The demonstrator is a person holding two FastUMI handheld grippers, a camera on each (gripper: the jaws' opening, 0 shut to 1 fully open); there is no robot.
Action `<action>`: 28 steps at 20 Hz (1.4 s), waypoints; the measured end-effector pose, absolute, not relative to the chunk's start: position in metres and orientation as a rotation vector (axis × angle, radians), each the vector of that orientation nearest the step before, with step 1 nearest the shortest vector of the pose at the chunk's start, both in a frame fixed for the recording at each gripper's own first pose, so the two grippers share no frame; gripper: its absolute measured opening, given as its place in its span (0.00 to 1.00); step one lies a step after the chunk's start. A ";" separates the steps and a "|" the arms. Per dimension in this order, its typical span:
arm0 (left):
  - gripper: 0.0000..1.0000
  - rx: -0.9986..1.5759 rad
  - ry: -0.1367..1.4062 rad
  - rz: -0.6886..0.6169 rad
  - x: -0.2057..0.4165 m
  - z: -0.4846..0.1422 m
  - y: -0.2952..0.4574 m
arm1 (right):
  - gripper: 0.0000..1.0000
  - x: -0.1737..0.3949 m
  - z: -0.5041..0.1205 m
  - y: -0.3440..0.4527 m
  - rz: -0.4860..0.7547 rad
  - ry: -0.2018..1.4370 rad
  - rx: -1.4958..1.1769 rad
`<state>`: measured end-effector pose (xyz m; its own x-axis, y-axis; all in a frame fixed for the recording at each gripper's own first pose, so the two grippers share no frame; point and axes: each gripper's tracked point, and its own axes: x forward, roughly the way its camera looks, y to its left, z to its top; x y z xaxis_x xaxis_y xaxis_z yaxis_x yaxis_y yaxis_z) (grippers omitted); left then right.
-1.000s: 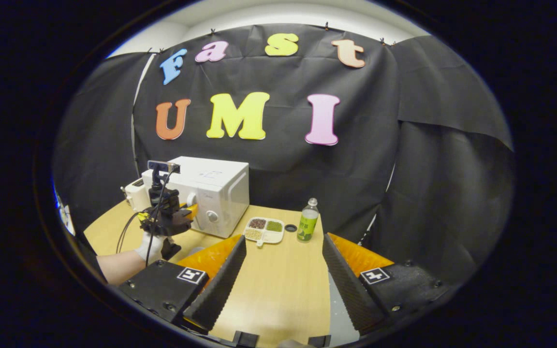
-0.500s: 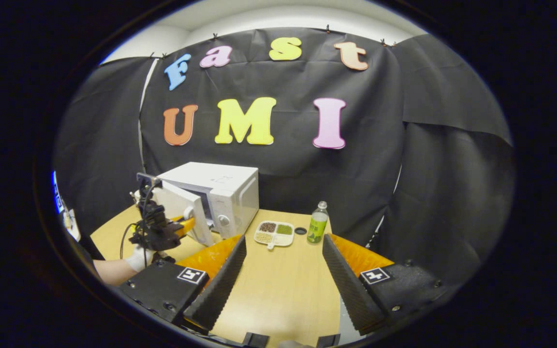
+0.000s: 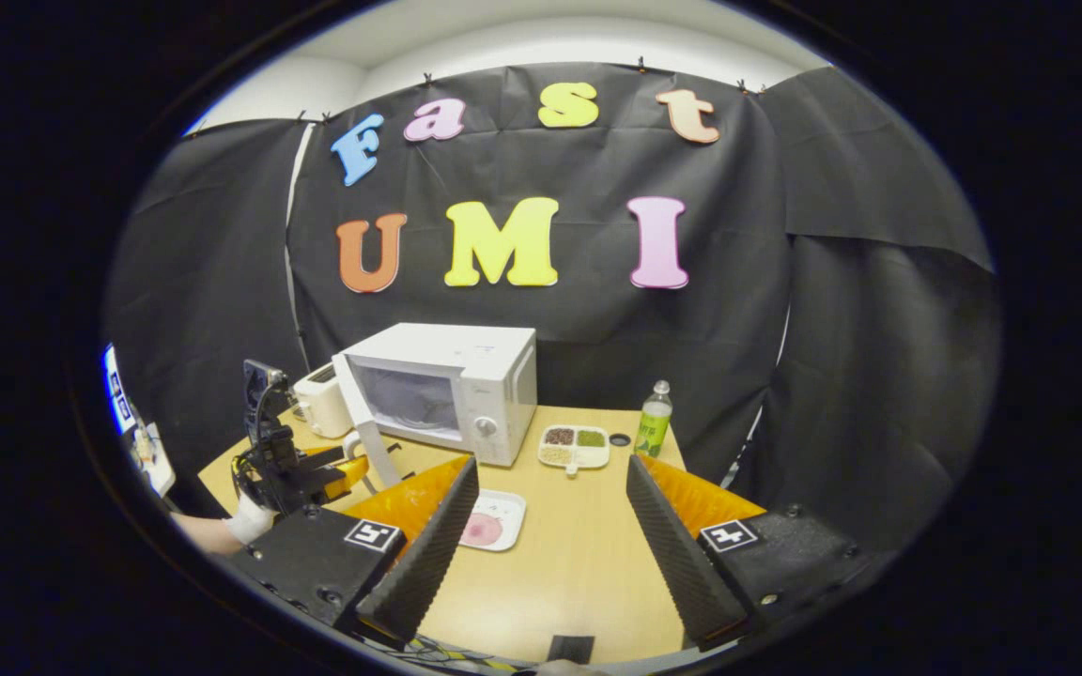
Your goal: Open the microwave oven with the left hand, put the food in, and close the microwave oven.
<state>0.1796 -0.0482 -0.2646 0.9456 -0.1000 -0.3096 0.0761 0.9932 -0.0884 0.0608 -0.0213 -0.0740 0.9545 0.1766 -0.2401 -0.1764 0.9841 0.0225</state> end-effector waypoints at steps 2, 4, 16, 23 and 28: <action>0.92 -0.043 0.300 -0.080 0.166 -0.256 -0.028 | 1.00 0.042 -0.076 -0.007 0.182 0.241 -0.009; 0.96 -0.015 0.294 -0.076 0.153 -0.255 -0.010 | 1.00 0.027 -0.078 0.004 0.177 0.238 -0.011; 0.98 0.002 0.325 0.019 0.092 -0.259 0.096 | 0.94 -0.004 -0.079 0.047 0.184 0.237 0.019; 0.98 -0.008 0.346 0.151 0.048 -0.270 0.172 | 0.95 -0.002 -0.098 0.079 0.244 0.275 0.011; 0.98 -0.037 0.361 0.193 0.011 -0.273 0.183 | 1.00 0.022 -0.127 0.089 0.284 0.344 0.068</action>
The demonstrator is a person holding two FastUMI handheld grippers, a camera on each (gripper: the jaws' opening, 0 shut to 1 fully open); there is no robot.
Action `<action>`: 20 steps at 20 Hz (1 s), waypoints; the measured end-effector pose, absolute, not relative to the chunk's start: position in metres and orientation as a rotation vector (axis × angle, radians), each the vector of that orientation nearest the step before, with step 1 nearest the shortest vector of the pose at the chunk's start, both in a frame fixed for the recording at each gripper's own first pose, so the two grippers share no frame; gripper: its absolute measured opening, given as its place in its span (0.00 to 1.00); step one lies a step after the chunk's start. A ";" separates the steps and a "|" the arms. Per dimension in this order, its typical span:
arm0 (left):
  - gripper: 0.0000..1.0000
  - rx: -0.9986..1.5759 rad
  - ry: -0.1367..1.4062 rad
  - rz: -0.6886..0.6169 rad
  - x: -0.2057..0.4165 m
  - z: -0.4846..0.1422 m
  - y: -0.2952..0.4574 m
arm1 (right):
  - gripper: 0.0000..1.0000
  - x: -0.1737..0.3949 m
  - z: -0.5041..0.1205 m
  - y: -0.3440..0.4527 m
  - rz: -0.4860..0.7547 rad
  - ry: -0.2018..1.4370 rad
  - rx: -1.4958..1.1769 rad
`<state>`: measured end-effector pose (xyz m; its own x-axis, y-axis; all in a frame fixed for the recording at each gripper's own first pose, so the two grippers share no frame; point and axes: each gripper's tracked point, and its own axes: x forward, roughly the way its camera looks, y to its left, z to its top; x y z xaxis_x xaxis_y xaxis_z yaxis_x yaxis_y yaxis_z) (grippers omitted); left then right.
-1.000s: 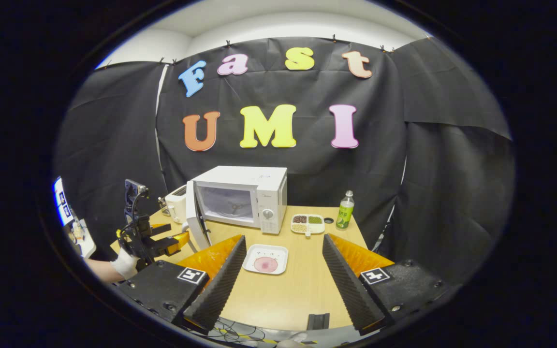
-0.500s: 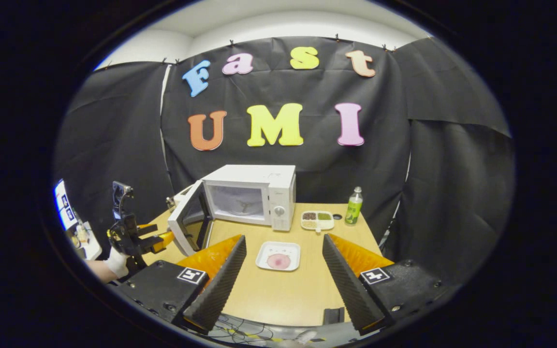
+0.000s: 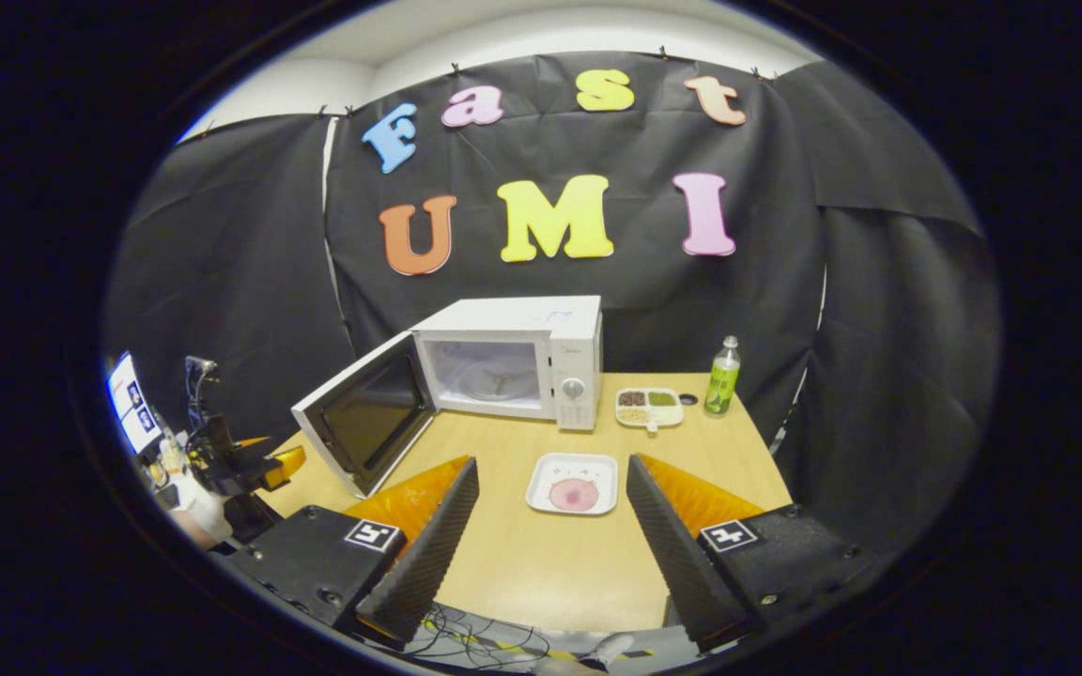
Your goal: Open the microwave oven with the left hand, put the food in, and close the microwave oven.
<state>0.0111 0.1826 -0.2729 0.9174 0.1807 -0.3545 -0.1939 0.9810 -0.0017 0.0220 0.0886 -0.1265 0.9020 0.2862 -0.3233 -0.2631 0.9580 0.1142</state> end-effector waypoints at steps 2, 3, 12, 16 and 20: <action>0.98 -0.037 0.355 0.197 0.002 -0.269 0.180 | 1.00 0.033 -0.141 0.087 0.301 0.391 0.085; 0.98 -0.040 0.359 0.197 -0.003 -0.267 0.176 | 1.00 0.041 -0.147 0.084 0.299 0.409 0.091; 0.96 -0.083 0.284 0.185 -0.012 -0.210 0.092 | 0.87 0.144 -0.234 0.059 0.297 0.611 0.110; 0.96 -0.017 0.243 0.207 0.000 -0.173 0.061 | 0.70 0.198 -0.285 0.058 0.325 0.729 0.164; 0.96 -0.001 0.230 0.195 0.016 -0.141 0.023 | 0.74 0.240 -0.336 0.065 0.347 0.871 0.239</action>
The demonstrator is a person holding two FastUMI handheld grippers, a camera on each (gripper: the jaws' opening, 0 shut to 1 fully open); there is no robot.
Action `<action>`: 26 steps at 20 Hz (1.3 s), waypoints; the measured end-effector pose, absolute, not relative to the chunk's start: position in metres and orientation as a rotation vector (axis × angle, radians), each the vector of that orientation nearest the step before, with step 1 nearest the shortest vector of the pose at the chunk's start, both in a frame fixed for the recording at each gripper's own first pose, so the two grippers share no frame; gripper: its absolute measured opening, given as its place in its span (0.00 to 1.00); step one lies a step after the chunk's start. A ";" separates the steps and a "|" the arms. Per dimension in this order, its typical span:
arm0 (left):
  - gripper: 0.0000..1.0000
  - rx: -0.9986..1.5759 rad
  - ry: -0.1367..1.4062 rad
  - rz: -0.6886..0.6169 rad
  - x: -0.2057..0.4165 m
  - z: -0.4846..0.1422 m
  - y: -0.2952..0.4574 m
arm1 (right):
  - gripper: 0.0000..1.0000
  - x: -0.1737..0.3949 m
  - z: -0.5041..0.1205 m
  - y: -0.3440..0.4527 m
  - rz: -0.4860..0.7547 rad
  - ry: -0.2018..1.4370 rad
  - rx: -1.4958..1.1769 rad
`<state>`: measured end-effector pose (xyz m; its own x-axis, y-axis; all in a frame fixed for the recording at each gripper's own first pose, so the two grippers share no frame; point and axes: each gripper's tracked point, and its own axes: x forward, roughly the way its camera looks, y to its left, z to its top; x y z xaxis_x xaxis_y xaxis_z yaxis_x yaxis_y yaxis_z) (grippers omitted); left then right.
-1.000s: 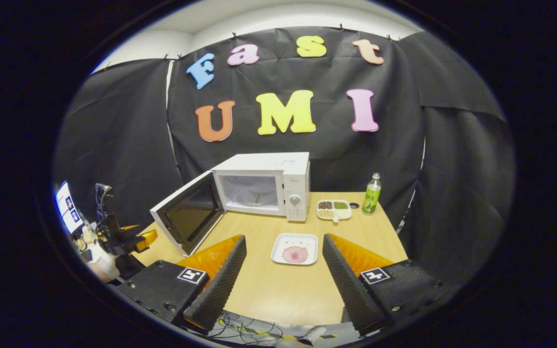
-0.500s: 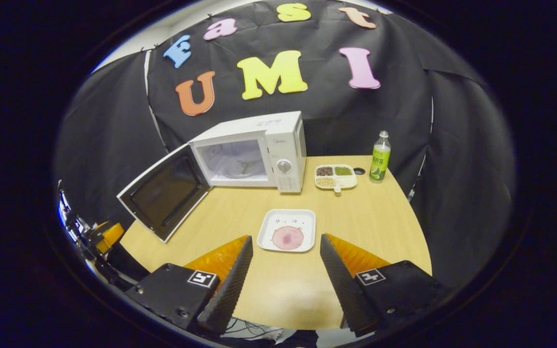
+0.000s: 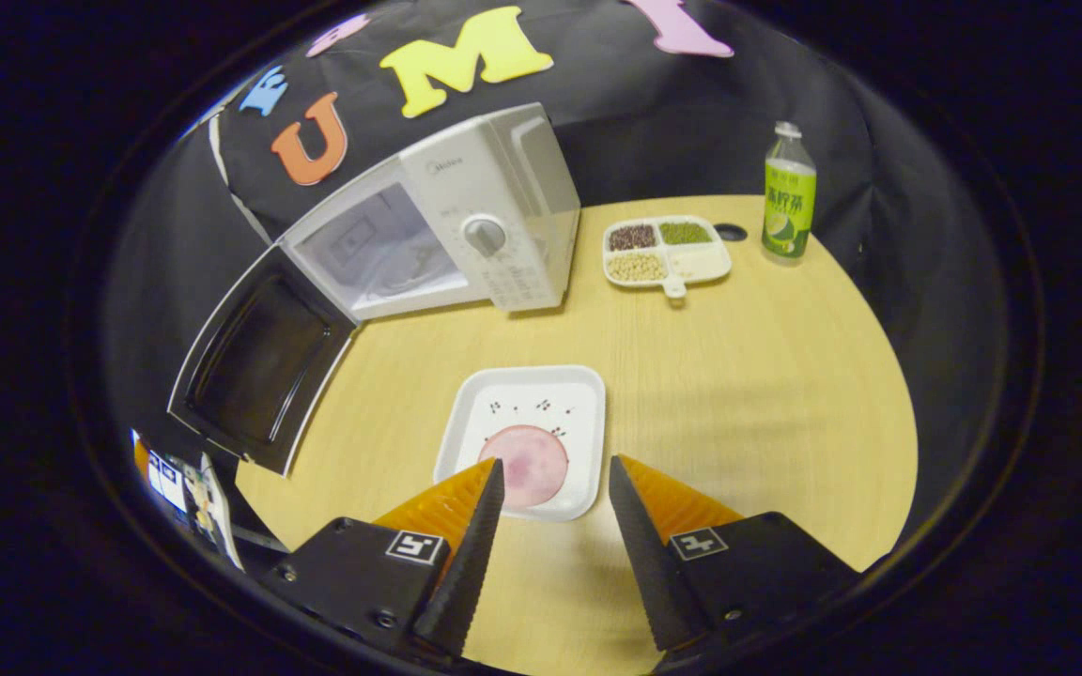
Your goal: Open the microwave oven with the left hand, put the food in, and close the microwave oven.
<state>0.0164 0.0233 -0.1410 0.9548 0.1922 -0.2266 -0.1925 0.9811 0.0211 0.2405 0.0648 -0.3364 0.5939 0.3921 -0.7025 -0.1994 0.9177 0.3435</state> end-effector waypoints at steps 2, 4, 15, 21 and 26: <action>0.96 -0.008 0.233 0.191 0.025 -0.130 0.008 | 0.55 0.257 -0.357 0.064 0.348 0.932 0.231; 0.96 -0.007 0.228 0.192 0.034 -0.119 -0.004 | 0.60 0.265 -0.374 0.067 0.351 0.998 0.247; 0.97 0.020 0.314 0.230 0.066 -0.129 -0.026 | 0.05 0.275 -0.395 0.062 0.346 1.105 0.283; 0.97 0.011 0.326 0.204 0.077 -0.130 -0.032 | 0.04 0.276 -0.395 0.064 0.384 1.052 0.334; 0.97 -0.007 0.313 0.192 0.073 -0.129 -0.023 | 0.04 0.271 -0.394 0.068 0.404 1.074 0.450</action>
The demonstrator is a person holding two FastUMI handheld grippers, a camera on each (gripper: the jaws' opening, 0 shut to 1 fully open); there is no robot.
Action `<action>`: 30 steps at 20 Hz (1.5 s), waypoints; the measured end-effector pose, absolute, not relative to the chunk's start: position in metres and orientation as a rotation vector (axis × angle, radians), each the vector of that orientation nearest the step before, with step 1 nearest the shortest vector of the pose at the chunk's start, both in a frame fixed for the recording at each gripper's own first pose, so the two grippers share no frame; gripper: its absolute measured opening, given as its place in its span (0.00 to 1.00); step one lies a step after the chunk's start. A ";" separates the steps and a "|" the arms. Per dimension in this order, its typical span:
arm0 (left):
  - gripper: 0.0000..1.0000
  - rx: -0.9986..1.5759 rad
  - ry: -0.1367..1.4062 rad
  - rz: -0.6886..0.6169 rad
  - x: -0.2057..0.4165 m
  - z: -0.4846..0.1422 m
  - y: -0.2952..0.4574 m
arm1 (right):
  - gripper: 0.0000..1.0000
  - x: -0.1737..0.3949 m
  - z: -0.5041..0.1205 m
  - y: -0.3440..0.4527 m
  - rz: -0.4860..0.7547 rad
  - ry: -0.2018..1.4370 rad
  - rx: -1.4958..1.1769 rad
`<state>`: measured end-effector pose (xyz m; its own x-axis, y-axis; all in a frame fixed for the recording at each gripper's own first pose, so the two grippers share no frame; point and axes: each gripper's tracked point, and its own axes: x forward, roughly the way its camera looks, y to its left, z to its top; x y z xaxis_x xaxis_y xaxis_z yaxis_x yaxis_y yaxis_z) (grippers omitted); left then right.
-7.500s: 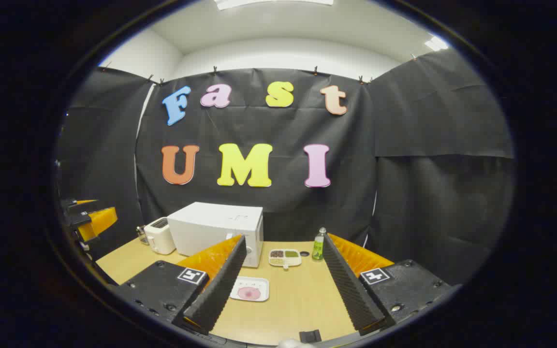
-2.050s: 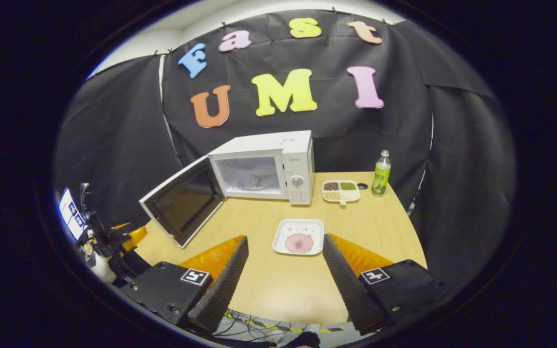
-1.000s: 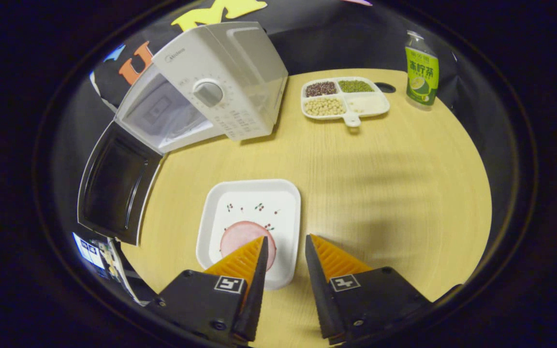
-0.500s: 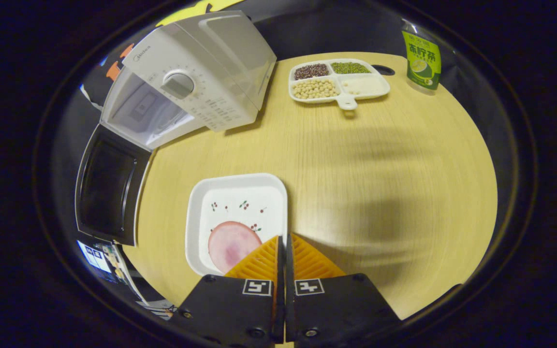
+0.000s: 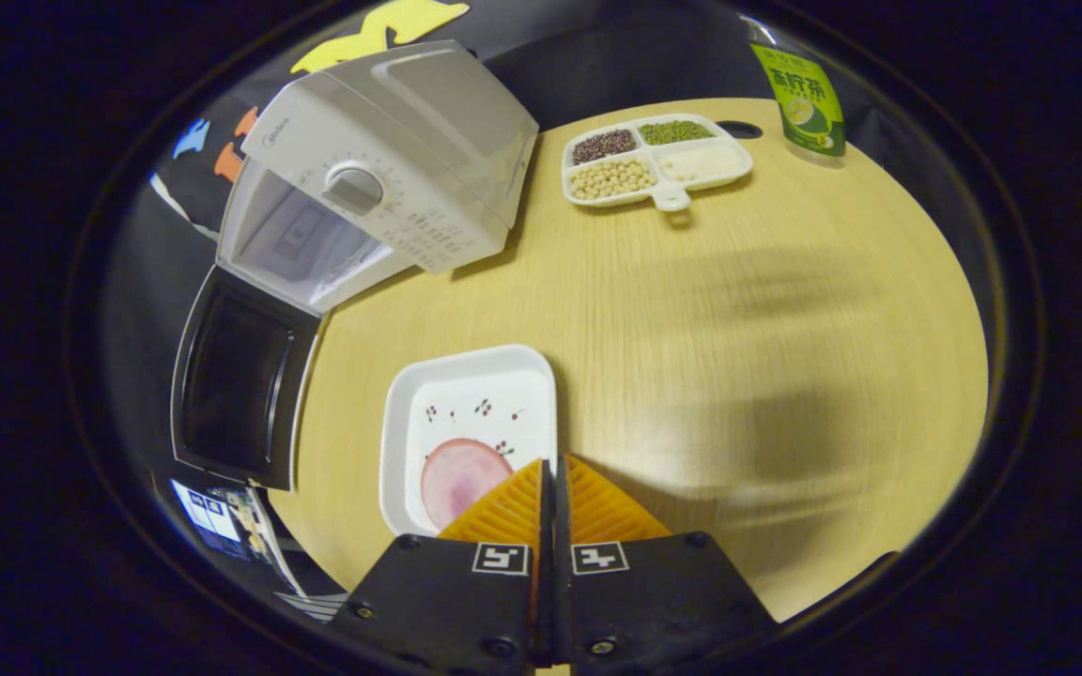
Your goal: Open the microwave oven with the left hand, put the food in, and close the microwave oven.
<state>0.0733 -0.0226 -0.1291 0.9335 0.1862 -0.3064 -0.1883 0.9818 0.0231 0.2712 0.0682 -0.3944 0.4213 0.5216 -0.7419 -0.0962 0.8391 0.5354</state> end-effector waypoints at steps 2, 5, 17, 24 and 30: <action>0.97 -0.003 0.307 0.180 0.070 -0.129 -0.015 | 0.04 0.265 -0.387 0.073 0.405 1.063 0.535; 0.97 0.012 0.293 0.158 0.065 -0.129 0.001 | 0.04 0.249 -0.365 0.071 0.380 1.028 0.563; 0.96 0.023 0.301 0.018 0.025 -0.144 0.059 | 0.04 0.241 -0.230 0.150 0.266 0.657 0.688; 0.97 0.026 0.294 -0.038 0.014 -0.152 0.077 | 0.04 0.264 -0.213 0.254 0.157 0.448 0.937; 0.97 0.037 0.316 -0.030 0.023 -0.172 0.093 | 0.04 0.302 -0.224 0.321 0.107 0.401 1.066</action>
<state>0.0230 0.0934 -0.1718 0.9502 -0.0238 -0.3108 0.0352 0.9989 0.0313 0.3025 0.3214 -0.2243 0.9230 0.2762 -0.2678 0.1063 0.4858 0.8676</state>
